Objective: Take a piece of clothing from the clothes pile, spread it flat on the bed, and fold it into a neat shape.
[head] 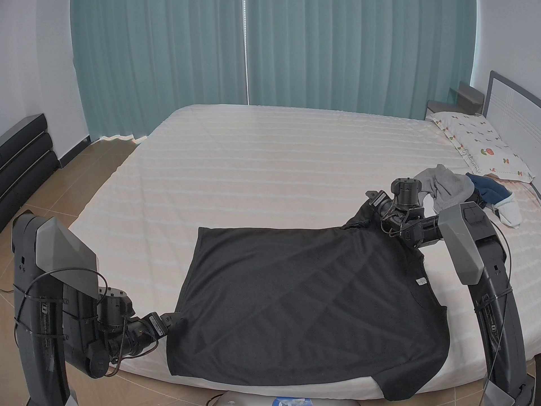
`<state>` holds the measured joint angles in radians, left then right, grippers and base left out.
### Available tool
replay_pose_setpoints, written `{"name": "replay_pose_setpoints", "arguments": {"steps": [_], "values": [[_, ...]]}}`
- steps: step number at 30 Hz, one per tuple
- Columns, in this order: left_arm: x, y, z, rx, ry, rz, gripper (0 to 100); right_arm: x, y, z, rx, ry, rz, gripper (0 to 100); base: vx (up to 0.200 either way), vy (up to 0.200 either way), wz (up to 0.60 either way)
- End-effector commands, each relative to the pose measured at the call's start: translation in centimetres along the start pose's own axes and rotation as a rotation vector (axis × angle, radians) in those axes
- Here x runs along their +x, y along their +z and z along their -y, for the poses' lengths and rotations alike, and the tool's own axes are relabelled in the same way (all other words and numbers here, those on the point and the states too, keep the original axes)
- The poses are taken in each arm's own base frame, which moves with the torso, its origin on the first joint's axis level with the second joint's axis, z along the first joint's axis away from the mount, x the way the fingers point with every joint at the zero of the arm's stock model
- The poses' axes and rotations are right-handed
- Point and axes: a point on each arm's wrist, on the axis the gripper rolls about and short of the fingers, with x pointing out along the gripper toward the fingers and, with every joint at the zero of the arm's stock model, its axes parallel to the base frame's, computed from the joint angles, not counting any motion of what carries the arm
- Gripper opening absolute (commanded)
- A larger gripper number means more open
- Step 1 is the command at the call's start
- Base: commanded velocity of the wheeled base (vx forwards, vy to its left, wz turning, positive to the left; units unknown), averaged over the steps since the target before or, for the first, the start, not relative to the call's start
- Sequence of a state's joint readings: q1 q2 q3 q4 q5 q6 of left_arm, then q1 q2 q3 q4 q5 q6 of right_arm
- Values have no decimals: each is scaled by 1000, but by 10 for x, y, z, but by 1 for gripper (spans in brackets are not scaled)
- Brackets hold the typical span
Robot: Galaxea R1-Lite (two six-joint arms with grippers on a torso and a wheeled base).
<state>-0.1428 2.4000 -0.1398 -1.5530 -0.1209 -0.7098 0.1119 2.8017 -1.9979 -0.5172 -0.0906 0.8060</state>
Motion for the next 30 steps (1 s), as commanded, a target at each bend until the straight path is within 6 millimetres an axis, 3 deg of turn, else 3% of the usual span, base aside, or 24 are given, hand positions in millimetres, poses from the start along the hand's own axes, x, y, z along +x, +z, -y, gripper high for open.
{"name": "replay_pose_setpoints", "arguments": {"steps": [1,5,13,27,30], "values": [[0,1,1,2,-11,13,100,-3,14,-1,-1,1,17,100,0,0,0],[0,1,1,2,-11,13,100,-25,23,-4,-26,0,-56,100,0,0,0],[0,1,1,1,-10,11,100,-62,41,14,-65,0,-126,100,0,0,0],[-1,0,1,2,-9,8,100,-63,25,36,-198,-51,-180,100,0,0,0],[-1,0,1,2,-9,8,100,-63,23,31,-187,-44,-171,100,0,0,0]]}}
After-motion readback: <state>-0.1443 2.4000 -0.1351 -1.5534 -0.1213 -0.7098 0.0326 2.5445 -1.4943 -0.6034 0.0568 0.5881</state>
